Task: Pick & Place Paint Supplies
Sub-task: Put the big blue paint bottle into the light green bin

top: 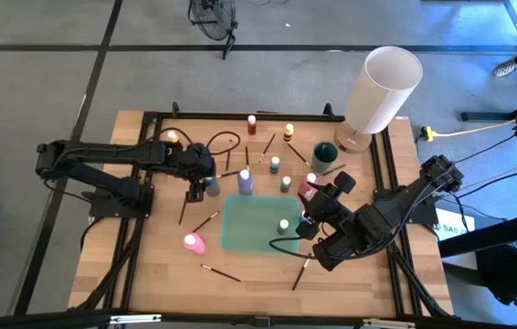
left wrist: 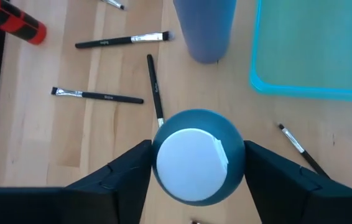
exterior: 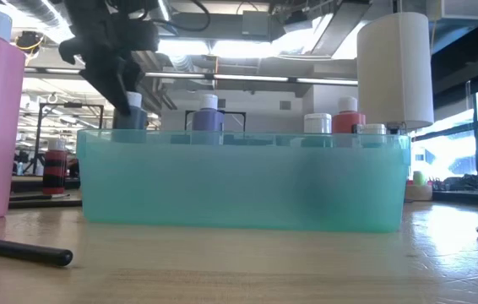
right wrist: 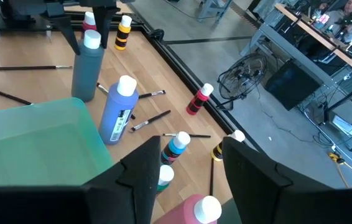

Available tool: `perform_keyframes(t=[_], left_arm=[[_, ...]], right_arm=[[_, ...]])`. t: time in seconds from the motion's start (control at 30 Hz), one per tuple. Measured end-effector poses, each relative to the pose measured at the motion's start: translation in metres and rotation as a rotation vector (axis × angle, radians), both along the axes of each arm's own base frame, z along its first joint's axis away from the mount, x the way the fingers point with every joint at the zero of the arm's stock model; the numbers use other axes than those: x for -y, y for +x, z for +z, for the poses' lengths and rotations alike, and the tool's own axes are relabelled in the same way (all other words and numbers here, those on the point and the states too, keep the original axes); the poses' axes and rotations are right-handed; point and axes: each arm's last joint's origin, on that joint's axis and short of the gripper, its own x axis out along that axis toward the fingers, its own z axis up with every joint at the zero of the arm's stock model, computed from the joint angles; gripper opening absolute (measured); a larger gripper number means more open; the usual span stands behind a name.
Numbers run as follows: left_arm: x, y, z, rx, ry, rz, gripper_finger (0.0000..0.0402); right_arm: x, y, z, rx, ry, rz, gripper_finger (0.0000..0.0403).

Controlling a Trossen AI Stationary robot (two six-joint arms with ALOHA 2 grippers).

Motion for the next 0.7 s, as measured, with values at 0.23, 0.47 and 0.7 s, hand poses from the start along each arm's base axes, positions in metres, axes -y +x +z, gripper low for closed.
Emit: perform_keyframes(t=[0.23,0.47,0.7], left_arm=[[0.0,-0.002,0.002,0.006,0.015,0.004,0.021],[0.004,-0.005,0.004,0.016,-0.003,-0.006,0.0186],[0.012,-0.005,0.004,0.006,0.067,0.005,0.0186]], right_arm=[[0.0,0.0,0.0,-0.001,-0.001,0.0,0.0175],[0.0,0.0,0.0,-0.003,-0.005,-0.001,0.0175],[0.0,0.0,0.0,-0.003,-0.005,0.0,0.0175]])
